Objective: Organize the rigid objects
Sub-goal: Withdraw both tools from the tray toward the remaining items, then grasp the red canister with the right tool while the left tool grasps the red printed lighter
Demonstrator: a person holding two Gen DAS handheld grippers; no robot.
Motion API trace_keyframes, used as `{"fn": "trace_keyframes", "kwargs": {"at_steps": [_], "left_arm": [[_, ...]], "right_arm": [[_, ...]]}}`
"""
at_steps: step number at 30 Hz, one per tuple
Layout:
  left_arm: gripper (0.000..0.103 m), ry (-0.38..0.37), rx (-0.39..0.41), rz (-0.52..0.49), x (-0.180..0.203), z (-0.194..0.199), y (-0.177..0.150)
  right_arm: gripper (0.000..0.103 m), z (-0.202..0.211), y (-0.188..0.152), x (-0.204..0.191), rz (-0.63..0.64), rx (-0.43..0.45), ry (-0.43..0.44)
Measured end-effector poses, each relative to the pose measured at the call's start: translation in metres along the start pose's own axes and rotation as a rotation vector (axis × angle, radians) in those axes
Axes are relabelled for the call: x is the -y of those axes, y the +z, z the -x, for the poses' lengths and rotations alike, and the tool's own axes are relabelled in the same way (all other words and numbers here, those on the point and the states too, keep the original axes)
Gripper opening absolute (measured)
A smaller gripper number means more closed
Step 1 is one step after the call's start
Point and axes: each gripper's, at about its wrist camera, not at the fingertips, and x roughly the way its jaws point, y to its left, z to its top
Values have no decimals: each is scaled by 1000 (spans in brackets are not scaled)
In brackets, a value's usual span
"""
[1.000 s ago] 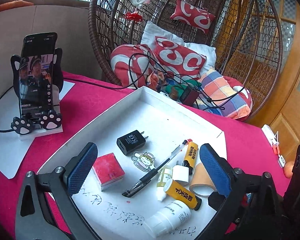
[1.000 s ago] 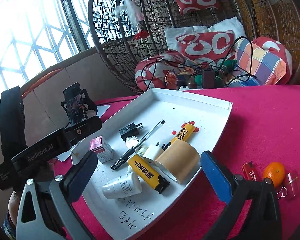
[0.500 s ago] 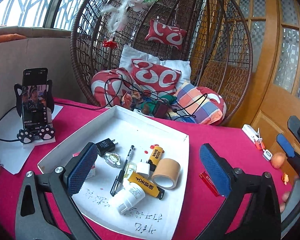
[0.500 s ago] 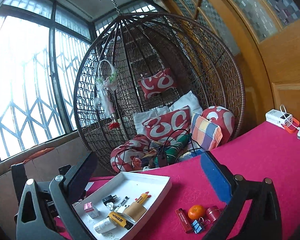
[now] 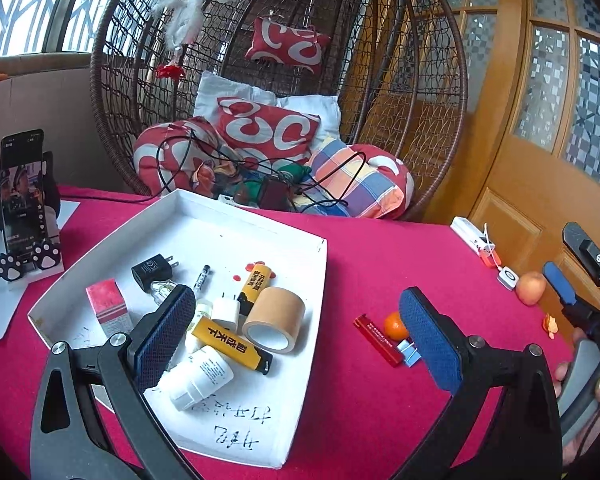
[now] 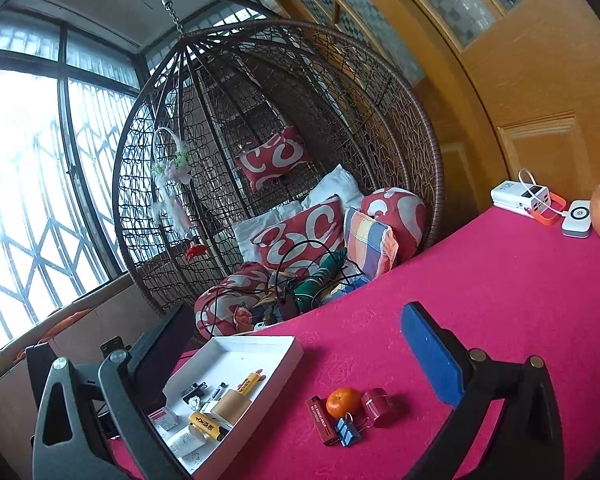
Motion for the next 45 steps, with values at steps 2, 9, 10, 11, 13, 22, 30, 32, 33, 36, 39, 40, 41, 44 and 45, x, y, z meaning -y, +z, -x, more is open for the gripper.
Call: {"fn": "trace_keyframes", "kwargs": {"at_steps": [2,9,10,11,13,22,30,32,33,36,39,40,41,44,45], "left_arm": [[103,-19,-25,10,5,-5,-3],[103,-28,-57,-47,25,-14,-11],[103,-28,-64,-51,27,-16,-13],[103,-30,-71,-56,29,-18,-14],[103,-31,-82,-63,32,-20,-16],[103,-45,-111,-81,37,-25,-22],[103,-11,-138,-88,33,-35,-25],[103,-10,-181,-105,36,-41,-29],[103,-7,-205,-113,38,-45,-31],[103,-5,-238,-134,45,-51,-38],[103,-10,-275,-143,54,-61,-39],[103,-19,-290,-148,60,-67,-38],[103,-30,-302,-155,66,-73,-37],[103,-38,-357,-142,82,-100,-36],[102,-36,-383,-134,86,-110,-38]], "right_arm": [[103,0,0,4,-1,-5,-14],[103,1,-1,20,-41,-11,-38],[103,1,-2,22,-45,-16,-40],[103,1,-3,24,-48,-19,-43],[103,1,-4,28,-52,-24,-49],[103,-17,-14,42,101,-152,-140],[89,-64,-54,55,234,-455,-163],[75,-77,-61,55,254,-513,-145],[71,-84,-64,56,247,-548,-132],[62,-100,-68,56,241,-609,-90],[47,-115,-75,46,308,-665,-117],[37,-121,-79,46,315,-694,-119],[35,-123,-79,44,324,-693,-125],[29,-118,-77,48,324,-688,-138],[29,-114,-75,54,295,-684,-135]]}}
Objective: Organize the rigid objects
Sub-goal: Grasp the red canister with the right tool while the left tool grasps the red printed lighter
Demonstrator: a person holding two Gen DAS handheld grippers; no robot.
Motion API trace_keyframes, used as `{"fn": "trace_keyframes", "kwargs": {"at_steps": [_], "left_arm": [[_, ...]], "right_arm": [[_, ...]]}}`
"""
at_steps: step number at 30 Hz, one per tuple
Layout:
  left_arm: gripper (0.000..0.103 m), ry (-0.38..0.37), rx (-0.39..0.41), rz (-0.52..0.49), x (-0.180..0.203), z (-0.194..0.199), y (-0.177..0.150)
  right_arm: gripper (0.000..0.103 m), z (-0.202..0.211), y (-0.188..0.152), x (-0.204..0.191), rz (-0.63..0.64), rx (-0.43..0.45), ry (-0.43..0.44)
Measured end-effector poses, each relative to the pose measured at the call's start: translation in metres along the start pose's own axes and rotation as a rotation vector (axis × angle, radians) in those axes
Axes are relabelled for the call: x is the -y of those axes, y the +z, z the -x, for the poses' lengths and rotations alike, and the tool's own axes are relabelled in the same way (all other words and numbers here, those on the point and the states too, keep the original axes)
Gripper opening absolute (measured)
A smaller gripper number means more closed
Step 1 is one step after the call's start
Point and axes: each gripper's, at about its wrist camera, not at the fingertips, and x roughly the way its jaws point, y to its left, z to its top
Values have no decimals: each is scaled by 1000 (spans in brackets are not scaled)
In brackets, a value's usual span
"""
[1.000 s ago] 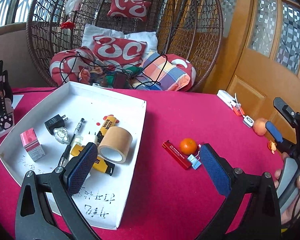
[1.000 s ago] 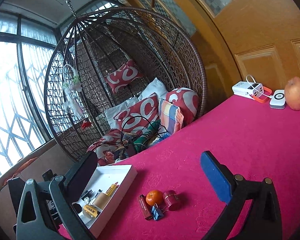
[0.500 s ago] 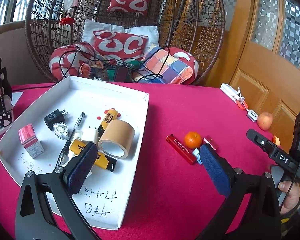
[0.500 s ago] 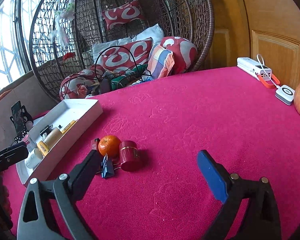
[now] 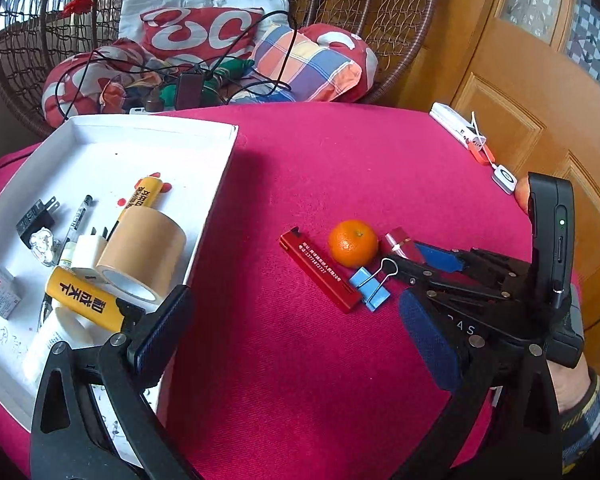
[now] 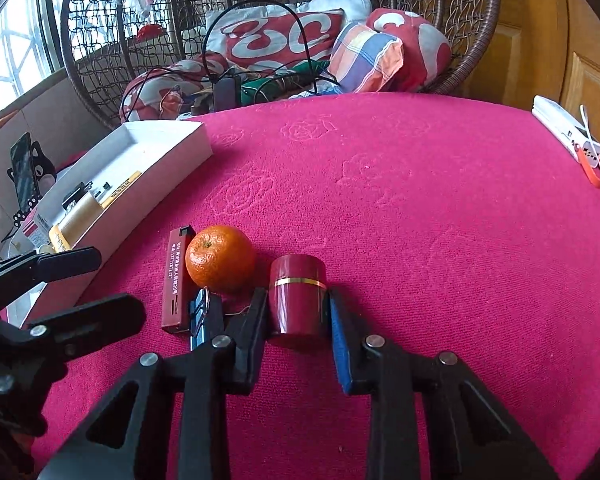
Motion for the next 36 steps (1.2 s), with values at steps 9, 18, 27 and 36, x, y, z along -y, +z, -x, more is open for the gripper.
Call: {"fn": "trace_keyframes", "kwargs": {"at_steps": [9,18,27,36], "left_arm": [[92,159,-32,-17,18,-50,6],[82,231,-17,-249,45,-54,-2],[56,240,-53,-197,19,-56,2],[17,153,-45,-241,32,-53,-6]], "right_arm": [[29,7,-3,24,-116,22,36],[29,9,-6,30,-151,27,75],[29,8,-5,28,-144,26,67],[28,18,-6,26,-139,74,63]]}}
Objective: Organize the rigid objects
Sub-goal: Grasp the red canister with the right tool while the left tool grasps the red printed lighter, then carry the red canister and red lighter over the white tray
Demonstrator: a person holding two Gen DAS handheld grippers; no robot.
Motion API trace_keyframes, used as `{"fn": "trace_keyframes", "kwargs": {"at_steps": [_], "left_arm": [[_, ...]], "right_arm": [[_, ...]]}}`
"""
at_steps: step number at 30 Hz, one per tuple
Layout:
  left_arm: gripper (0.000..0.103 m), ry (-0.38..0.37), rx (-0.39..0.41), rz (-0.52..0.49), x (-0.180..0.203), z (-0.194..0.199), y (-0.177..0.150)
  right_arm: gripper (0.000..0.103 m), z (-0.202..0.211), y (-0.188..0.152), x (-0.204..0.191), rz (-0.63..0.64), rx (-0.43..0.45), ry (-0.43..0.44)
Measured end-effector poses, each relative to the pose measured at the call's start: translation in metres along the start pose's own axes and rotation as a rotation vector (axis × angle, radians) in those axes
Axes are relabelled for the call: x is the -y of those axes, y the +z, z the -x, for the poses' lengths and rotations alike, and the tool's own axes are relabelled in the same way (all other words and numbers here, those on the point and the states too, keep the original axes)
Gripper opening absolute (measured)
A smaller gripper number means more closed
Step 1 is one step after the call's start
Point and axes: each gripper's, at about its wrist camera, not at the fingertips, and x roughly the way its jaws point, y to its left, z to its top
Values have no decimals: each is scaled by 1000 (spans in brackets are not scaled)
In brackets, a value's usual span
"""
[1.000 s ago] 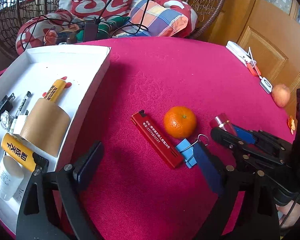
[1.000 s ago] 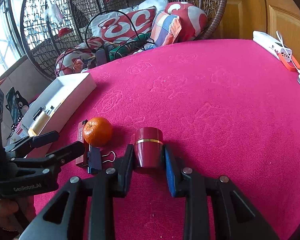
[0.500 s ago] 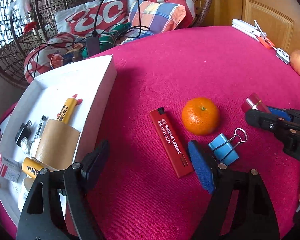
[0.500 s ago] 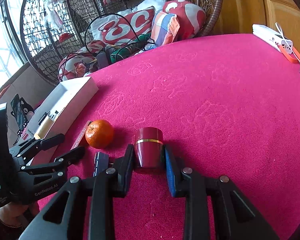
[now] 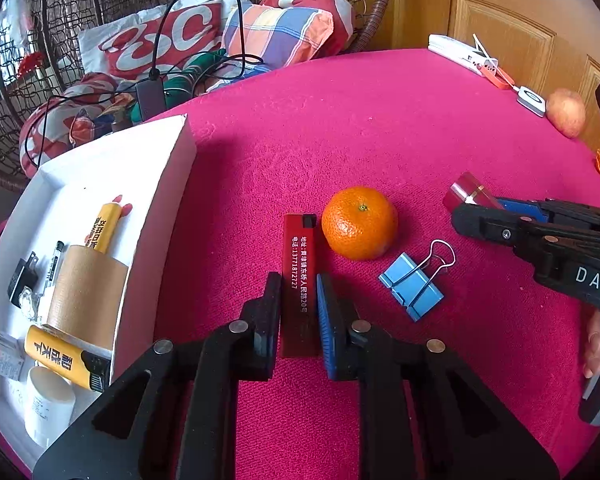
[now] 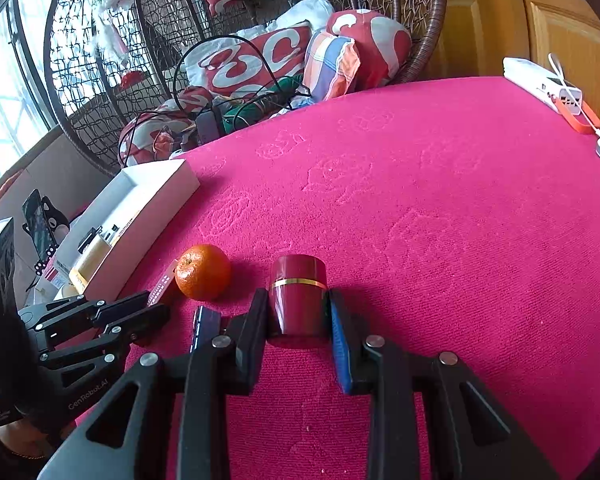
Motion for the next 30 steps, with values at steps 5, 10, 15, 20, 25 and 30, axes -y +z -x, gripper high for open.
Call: {"fn": "trace_keyframes", "kwargs": {"at_steps": [5,10,15,20,25,30], "left_arm": [[17,-46,36,61,-11,18,-13],[17,-84,126,115,-24,51,-12],[17,-83,228,120,-31,86,-7],[17,-101,274,144,-42,105,-9],[17,-96,310,167,-53,119,-13],[17,-87,336,193,-66,129,-16]], "right_arm": [[28,30,-1,-7,-18,86,31],[28,60,8,-24,5,167,61],[28,72,17,-45,36,207,92],[28,80,20,-59,62,233,113],[28,87,23,-72,85,252,129],[28,86,29,-87,115,257,147]]}}
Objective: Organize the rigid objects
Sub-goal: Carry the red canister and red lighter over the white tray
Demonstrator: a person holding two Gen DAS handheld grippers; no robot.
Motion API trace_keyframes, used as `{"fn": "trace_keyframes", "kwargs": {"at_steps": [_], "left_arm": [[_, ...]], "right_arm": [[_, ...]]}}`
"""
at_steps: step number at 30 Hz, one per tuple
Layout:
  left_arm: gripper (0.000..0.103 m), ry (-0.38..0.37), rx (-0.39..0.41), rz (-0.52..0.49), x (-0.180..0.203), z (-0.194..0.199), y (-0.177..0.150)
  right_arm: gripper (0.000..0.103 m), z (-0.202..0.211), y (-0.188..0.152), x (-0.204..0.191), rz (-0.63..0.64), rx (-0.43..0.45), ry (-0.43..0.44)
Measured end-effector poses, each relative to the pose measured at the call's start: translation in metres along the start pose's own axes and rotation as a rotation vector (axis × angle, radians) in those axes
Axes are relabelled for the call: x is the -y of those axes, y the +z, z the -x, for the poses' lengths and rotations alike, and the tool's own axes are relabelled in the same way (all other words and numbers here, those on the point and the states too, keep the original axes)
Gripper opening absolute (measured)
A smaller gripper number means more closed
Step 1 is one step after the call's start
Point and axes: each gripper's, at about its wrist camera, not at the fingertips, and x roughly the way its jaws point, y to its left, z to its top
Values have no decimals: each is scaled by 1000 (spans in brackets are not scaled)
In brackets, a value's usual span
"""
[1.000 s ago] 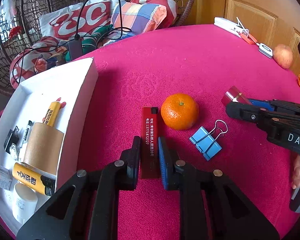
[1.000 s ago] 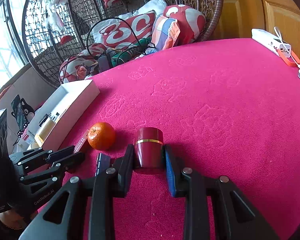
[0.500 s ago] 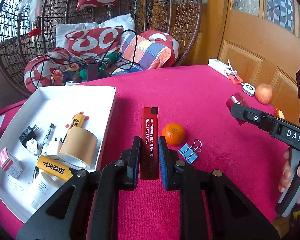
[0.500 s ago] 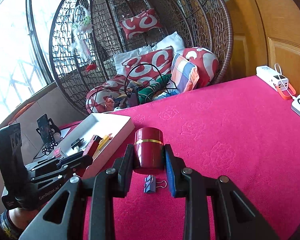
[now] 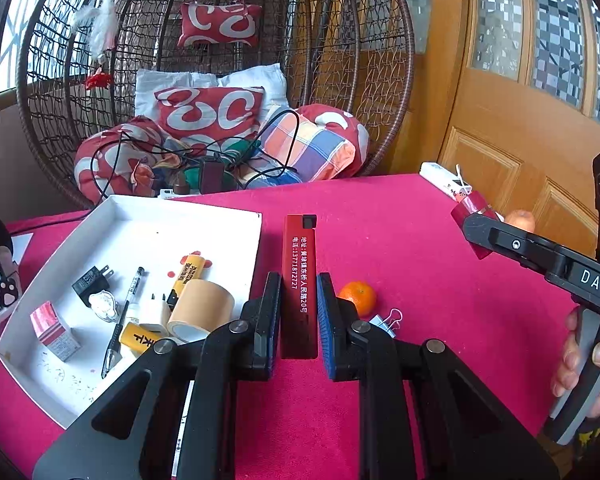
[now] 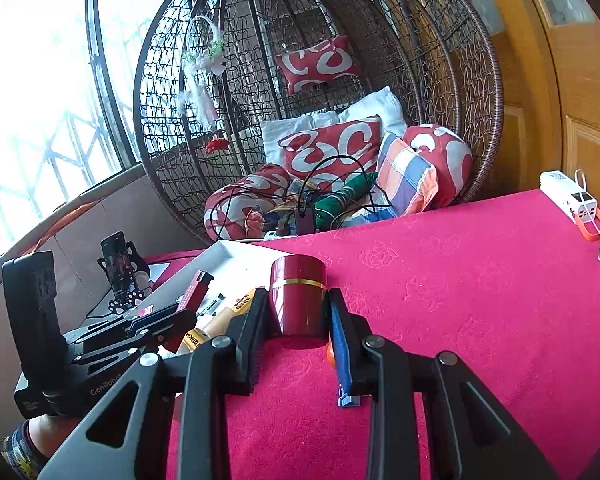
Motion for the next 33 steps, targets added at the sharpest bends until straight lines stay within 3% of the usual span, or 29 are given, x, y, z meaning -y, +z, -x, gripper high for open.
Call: {"fn": "trace_keyframes", "kwargs": {"at_steps": [13,20,33], "left_arm": [[17,45,43,91,-42,19,1],[17,83,59,143,-71,24,1],[16,213,58,279,-161,18,8]], "right_arm": [[28,-25,18,-45,85,1,67],[28,-54,24,-67,106,-42,110],[28,-123,17,-107,155,-141,143]]}}
